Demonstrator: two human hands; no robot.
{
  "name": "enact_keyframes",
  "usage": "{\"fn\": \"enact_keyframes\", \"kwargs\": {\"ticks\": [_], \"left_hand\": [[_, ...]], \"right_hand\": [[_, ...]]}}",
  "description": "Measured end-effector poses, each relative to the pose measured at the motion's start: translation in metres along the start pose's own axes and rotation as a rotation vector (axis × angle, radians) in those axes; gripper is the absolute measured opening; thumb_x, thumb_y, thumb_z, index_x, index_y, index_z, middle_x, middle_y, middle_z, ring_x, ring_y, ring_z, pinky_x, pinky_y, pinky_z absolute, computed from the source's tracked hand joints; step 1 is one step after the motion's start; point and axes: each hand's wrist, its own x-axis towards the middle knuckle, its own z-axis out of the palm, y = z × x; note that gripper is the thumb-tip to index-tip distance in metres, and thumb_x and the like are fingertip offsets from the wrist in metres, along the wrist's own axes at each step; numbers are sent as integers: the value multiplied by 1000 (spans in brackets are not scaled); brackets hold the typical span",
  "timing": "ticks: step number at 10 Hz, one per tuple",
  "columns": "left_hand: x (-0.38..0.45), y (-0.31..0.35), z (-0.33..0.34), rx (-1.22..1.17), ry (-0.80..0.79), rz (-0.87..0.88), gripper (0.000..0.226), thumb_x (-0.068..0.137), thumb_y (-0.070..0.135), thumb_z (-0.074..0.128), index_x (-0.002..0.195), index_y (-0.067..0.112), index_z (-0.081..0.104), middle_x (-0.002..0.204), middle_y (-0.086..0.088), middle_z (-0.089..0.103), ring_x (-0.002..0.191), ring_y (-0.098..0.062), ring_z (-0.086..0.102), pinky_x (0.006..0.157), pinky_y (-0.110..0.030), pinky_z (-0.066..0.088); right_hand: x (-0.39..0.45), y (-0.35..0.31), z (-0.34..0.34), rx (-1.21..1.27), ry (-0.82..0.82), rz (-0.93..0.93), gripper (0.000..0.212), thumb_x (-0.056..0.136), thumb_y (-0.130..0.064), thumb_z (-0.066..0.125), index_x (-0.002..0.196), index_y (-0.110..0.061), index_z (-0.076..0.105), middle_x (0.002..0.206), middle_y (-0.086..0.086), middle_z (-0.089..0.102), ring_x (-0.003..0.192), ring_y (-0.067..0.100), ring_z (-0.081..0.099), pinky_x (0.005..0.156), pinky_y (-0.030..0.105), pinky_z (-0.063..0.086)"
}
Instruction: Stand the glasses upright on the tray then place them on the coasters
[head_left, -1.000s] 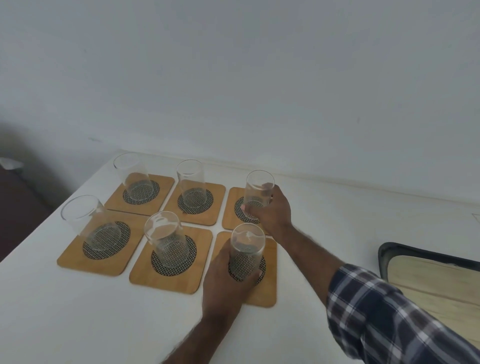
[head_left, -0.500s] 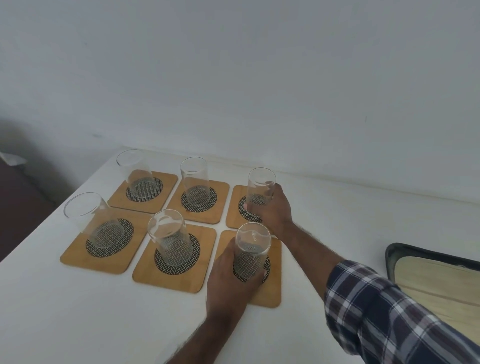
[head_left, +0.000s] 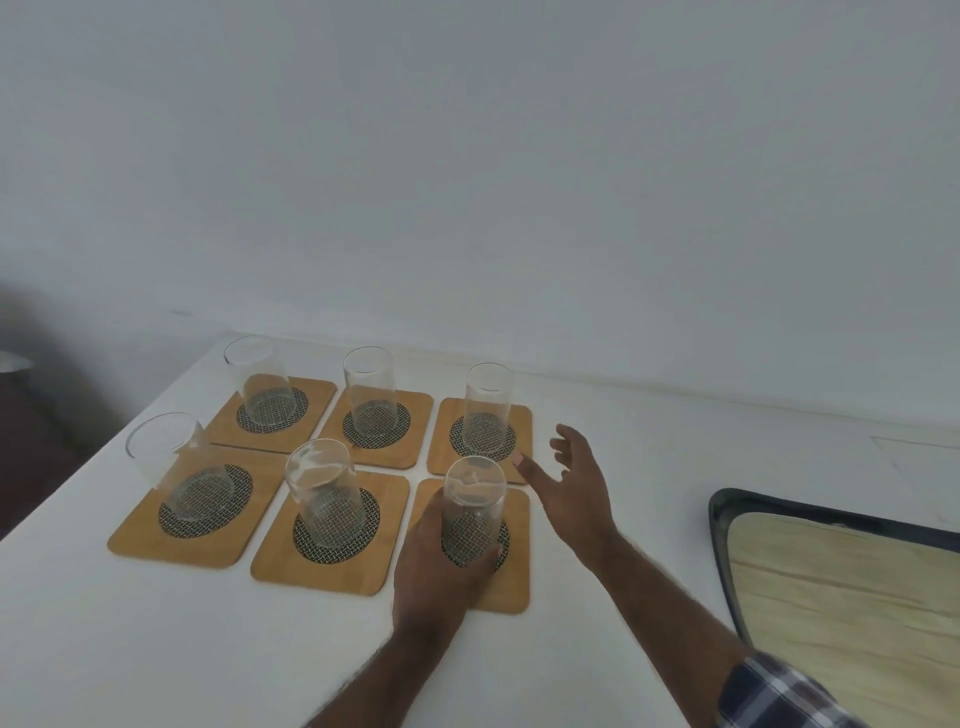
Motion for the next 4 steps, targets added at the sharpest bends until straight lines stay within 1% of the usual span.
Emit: {"fn": "enact_keyframes", "kwargs": {"ticks": [1,2,3,4], "left_hand": [[-1,2,-1,-12,0,14,75,64,45,83,130,36,48,116,17,62,107,-9,57,87,-27,48],[-3,5,-3,-31,-18,12,75,61,47,83,127,37,50,114,17,64,106,-10,59,89,-35,54],[-2,3,-6,-51,-46,22,79,57,50,83,127,38,48,115,18,63,107,-10,60,88,-38,56],[-4,-1,-9,-46,-30,54,88,54,47,88,130,36,45,116,16,63,109,-13,60,90,-40,55]], "right_hand": [[-21,5,-14,-17,34,-4,77,77,-47,75,141,-21,40,136,1,54,125,15,50,104,34,42],[-42,6,-26,-22,53,6,77,77,-48,74,142,-20,40,137,2,54,127,15,49,104,31,40],[-57,9,-34,-20,58,4,78,78,-48,73,143,-20,39,139,2,53,129,15,48,103,29,38],[-69,6,-42,-32,80,-1,78,79,-49,71,143,-21,38,141,1,51,130,14,46,104,30,38]]}}
